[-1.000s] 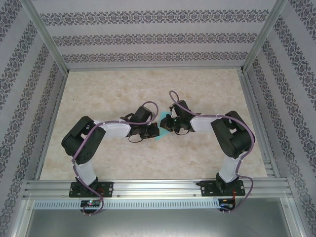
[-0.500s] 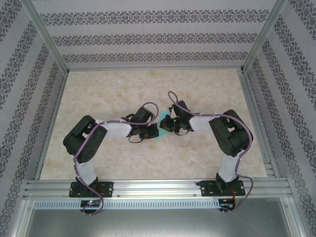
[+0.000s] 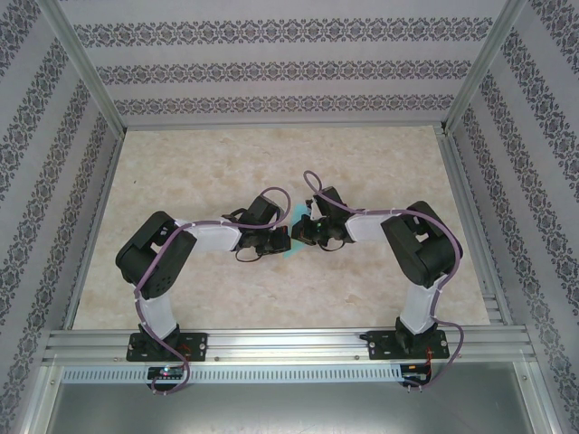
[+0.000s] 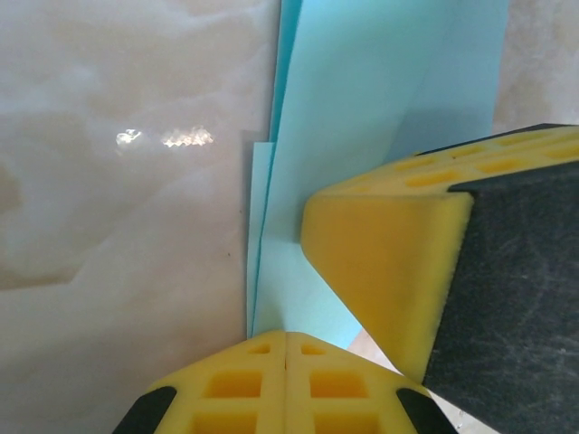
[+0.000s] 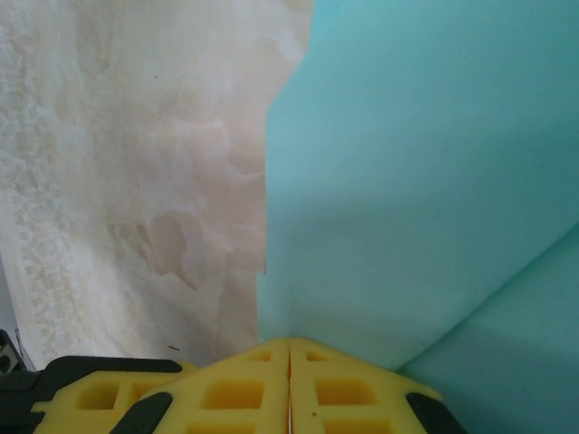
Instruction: Fold a paper plane with a square sheet of paper (pick it up from the middle)
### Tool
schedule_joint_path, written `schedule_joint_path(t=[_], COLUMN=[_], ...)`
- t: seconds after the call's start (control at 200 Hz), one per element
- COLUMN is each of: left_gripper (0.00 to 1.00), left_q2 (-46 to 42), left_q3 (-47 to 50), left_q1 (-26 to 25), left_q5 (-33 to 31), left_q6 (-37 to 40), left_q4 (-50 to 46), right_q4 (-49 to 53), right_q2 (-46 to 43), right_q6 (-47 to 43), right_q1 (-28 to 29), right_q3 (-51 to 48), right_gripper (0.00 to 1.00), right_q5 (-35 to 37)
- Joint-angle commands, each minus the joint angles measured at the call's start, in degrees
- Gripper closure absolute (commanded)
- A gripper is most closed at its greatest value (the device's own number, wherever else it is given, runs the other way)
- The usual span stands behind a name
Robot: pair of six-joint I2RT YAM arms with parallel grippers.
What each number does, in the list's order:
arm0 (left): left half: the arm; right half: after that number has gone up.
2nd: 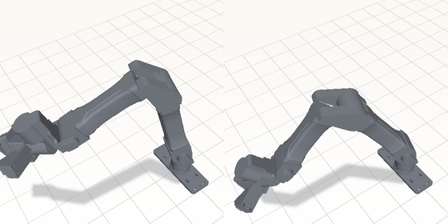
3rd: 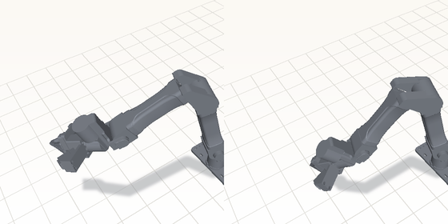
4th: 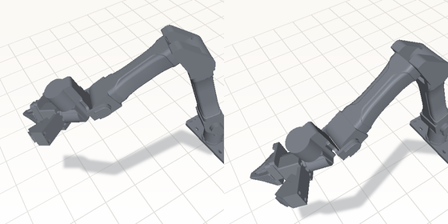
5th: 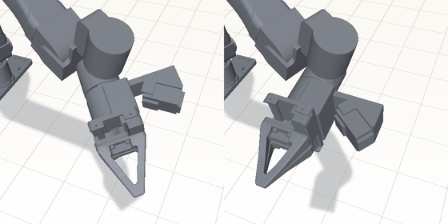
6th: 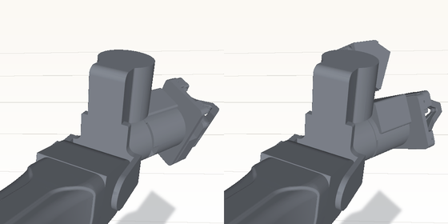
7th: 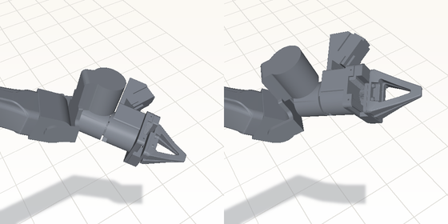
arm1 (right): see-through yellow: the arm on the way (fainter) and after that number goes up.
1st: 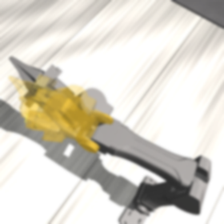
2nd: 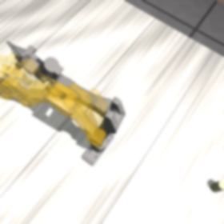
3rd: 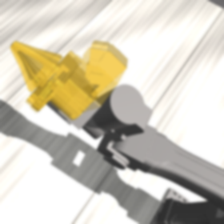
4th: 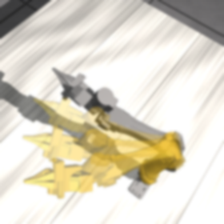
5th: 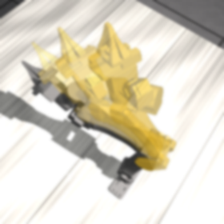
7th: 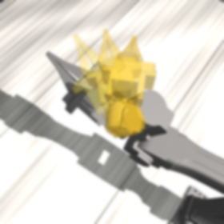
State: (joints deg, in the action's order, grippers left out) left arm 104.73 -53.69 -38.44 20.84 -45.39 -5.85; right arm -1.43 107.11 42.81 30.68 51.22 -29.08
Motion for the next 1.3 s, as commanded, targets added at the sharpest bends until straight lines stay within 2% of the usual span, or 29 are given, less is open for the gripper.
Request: schedule_joint_path(t=[0.0, 0.584, 1.294], left_gripper=[1.0, 1.0, 1.0], left_q2=[0.97, 1.18, 0.12], left_q3=[0.68, 6.5, 7.27], left_q1=[-0.68, -0.72, -0.76], left_q5=[-1.83, 0.03, 0.38], left_q6=[-0.14, 1.44, 1.56], left_q4=[-5.41, -9.25, -8.68], right_q4=[3.76, 8.49, 13.7], right_q2=[3.02, 7.06, 12.23], right_q6=[-4.26, -10.79, -9.4], right_q1=[-1.79, -11.15, -19.67], right_q3=[1.85, 9.1, 18.66], right_gripper=[0.92, 0.93, 0.93], right_q5=[1.53, 3.14, 6.87])
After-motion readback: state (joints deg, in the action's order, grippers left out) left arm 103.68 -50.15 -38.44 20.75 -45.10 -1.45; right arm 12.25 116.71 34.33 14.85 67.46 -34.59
